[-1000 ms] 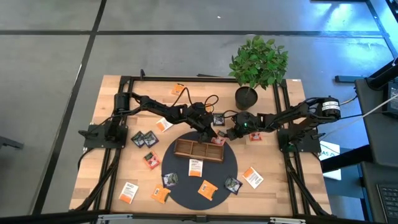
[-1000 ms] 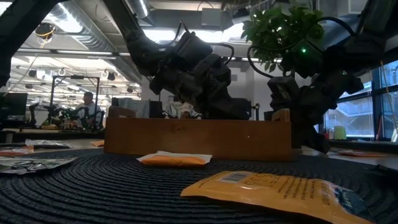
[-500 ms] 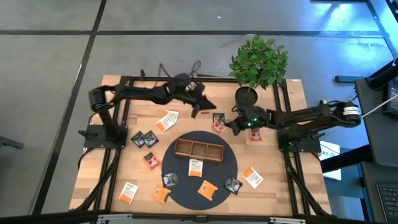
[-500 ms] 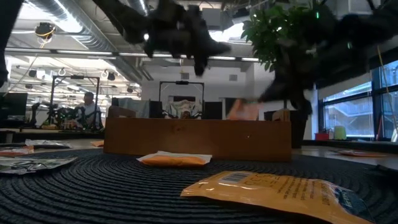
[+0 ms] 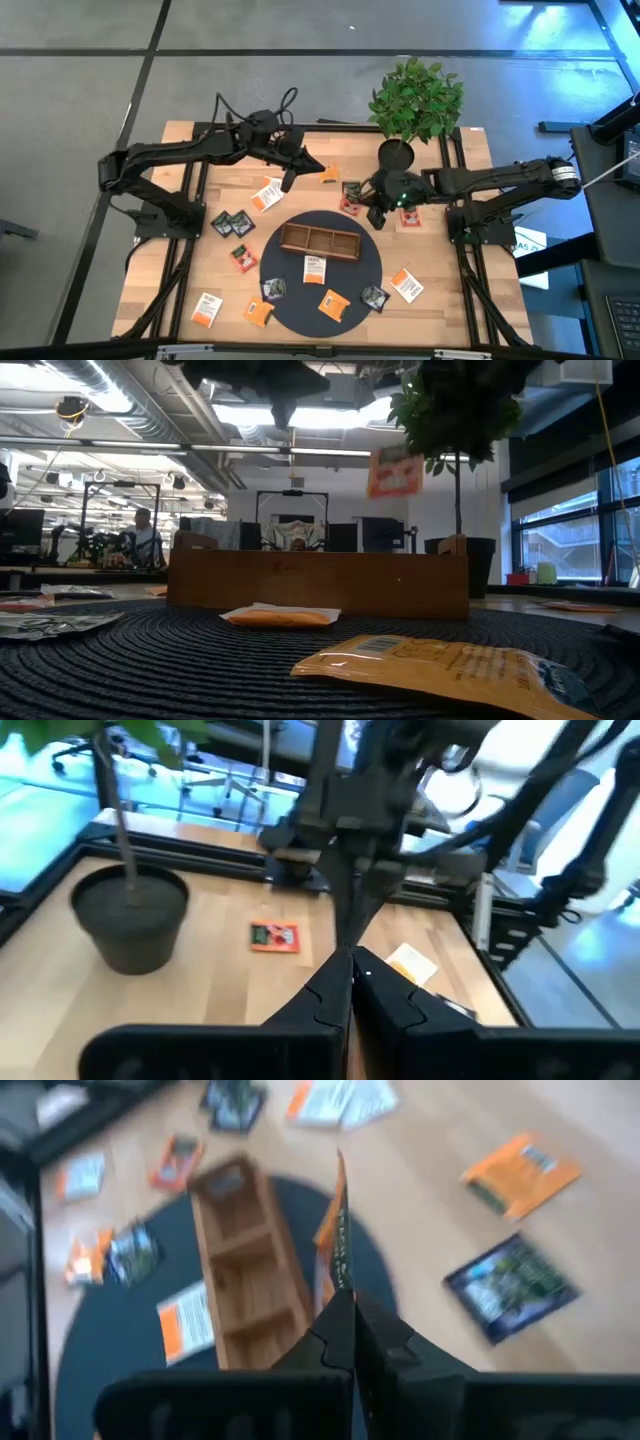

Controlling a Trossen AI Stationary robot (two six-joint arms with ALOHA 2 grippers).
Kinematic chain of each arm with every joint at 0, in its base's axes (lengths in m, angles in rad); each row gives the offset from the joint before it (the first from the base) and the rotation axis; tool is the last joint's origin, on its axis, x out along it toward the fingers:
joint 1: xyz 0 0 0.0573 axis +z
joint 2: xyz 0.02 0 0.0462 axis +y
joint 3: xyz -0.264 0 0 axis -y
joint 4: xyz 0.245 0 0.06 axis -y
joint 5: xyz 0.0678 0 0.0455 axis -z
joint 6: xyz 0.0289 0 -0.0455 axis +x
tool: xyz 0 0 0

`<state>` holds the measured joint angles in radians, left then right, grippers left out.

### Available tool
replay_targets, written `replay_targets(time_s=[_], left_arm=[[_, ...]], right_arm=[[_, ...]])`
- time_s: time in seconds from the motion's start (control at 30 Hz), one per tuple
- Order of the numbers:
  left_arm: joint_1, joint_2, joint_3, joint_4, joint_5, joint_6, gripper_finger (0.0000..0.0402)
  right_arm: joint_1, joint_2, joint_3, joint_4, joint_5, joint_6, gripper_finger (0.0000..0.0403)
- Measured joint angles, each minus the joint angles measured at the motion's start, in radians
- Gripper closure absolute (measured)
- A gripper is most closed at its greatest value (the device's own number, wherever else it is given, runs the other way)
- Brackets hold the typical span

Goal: Pick & Place Tea
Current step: Put the orange tea bag into the right section of the wooden organizer

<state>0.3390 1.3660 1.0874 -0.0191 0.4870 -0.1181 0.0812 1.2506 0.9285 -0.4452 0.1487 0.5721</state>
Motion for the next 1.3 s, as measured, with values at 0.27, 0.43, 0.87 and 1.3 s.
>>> replay_targets(time_s=[0.27,0.43,0.87,1.3], left_arm=[[-0.052,0.007,0.0,-0.008,-0.003,0.001,0.0399],[-0.058,0.011,0.0,-0.008,-0.002,0.001,0.0392],[-0.057,0.012,0.0,-0.013,0.001,0.001,0.0396],[-0.056,0.012,0.0,-0.01,0.001,0.038,0.0395]], right_arm=[[0.1,0.133,-0.018,0.034,-0.009,-0.022,0.0401],[0.124,0.222,-0.018,0.1,0.033,-0.03,0.04],[0.127,0.335,-0.018,0.109,0.049,-0.06,0.0397],[0.127,0.275,-0.017,0.046,0.065,0.001,0.0301]])
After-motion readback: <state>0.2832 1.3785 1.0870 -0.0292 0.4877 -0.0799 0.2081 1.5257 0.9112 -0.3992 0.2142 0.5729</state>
